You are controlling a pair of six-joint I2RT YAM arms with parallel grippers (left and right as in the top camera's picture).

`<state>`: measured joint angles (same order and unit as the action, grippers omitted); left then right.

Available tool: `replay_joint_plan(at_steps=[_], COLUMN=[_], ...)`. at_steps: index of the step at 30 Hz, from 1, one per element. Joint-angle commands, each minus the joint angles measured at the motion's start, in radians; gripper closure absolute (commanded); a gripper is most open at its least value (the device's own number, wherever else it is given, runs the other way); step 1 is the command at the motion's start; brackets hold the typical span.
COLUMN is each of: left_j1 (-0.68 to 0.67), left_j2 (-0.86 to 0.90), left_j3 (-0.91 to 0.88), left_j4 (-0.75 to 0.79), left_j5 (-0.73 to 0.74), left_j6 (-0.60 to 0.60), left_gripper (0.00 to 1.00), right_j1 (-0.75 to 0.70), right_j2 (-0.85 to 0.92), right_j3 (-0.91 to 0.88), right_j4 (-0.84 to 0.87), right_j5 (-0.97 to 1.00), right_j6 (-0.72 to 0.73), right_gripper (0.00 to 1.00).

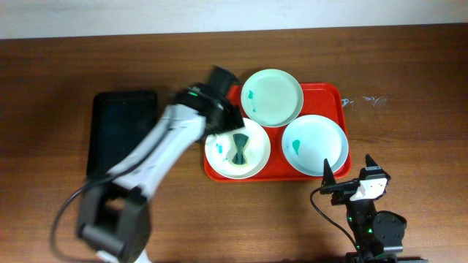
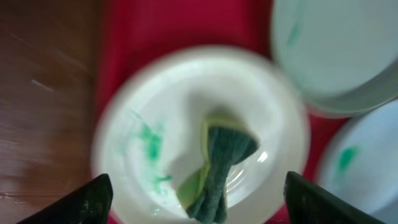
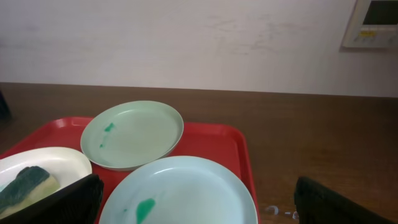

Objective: Clean dirty plates on tray and stack at the side
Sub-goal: 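Carry the sponge with the left gripper onto the lower-left white plate, then grip the rim of the lower-left white plate with the right gripper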

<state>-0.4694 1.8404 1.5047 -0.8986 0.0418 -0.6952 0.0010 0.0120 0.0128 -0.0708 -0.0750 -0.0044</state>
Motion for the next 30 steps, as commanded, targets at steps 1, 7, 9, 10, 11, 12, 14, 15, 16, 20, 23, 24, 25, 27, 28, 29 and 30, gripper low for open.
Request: replay_joint_plan(at_steps=[1,7,9,10,11,12,14,15,16,20,23,24,25,27,28,29,30], left_j1=[0.126,0.301,0.3,0.3,0.3,0.3,0.3,0.299,0.299,0.299,0.299,0.299,0.299,0.299,0.299,0.299,0.299], left_j2=[-0.208,-0.285,-0.285,-0.285,-0.285,-0.285,-0.285,-0.285,-0.285,-0.285,-0.285,-0.285,-0.285,-0.285,-0.285,-0.285,-0.285], left_j3=[0.048,0.046,0.044,0.043,0.043,0.043,0.043,0.043,0.043,0.043,0.043,0.043,0.043,0.043,0.042,0.04,0.04], left_j4=[-0.103,-0.372,-0.391,-0.401,-0.406,-0.405,-0.406,-0.405,-0.407,-0.407,-0.389,-0.389,-0.389,-0.389,-0.389,-0.388,-0.385], left_j5=[-0.019,-0.121,-0.117,-0.117,-0.117,-0.114,-0.11,-0.109,-0.107,-0.085,-0.083,-0.083,-0.083,-0.083,-0.083,-0.083,-0.083], left_j6=[0.138,0.148,0.148,0.148,0.15,0.169,0.178,0.178,0.178,0.204,0.204,0.204,0.204,0.204,0.204,0.204,0.204], left_gripper=[0.01,0.01,0.01,0.01,0.01,0.01,0.01,0.01,0.01,0.01,0.1,0.16,0.16,0.16,0.16,0.21,0.25], right_j1=[0.007,0.013,0.016,0.02,0.019,0.019,0.017,0.017,0.017,0.018,0.021,0.031,0.045,0.105,0.132,0.163,0.192], right_j2=[-0.006,-0.007,-0.006,-0.006,-0.006,-0.006,-0.003,0.018,0.074,0.551,0.88,1.028,1.096,1.295,1.371,1.457,1.541], right_j3=[-0.007,-0.007,-0.007,-0.007,-0.006,0.004,0.126,0.276,0.472,1.111,1.281,1.271,1.264,1.242,1.24,1.24,1.24], right_j4=[-0.003,0.27,0.43,0.513,0.671,0.82,0.871,0.668,0.318,-0.721,-0.923,-0.935,-0.948,-0.947,-0.92,-0.876,-0.824], right_j5=[0.005,-0.682,-0.798,-0.781,-0.756,-0.725,-0.597,-0.582,-0.563,-0.396,-0.616,-0.654,-0.629,-0.515,-0.474,-0.446,-0.426], right_j6=[-0.006,0.463,0.712,0.838,0.951,0.979,0.964,0.861,0.68,0.293,0.266,0.235,0.217,0.22,0.22,0.217,0.217], right_gripper=[0.02,0.01,0.02,0.02,0.02,0.02,0.02,0.02,0.02,0.02,0.0,0.33,0.37,0.36,0.36,0.41,0.55])
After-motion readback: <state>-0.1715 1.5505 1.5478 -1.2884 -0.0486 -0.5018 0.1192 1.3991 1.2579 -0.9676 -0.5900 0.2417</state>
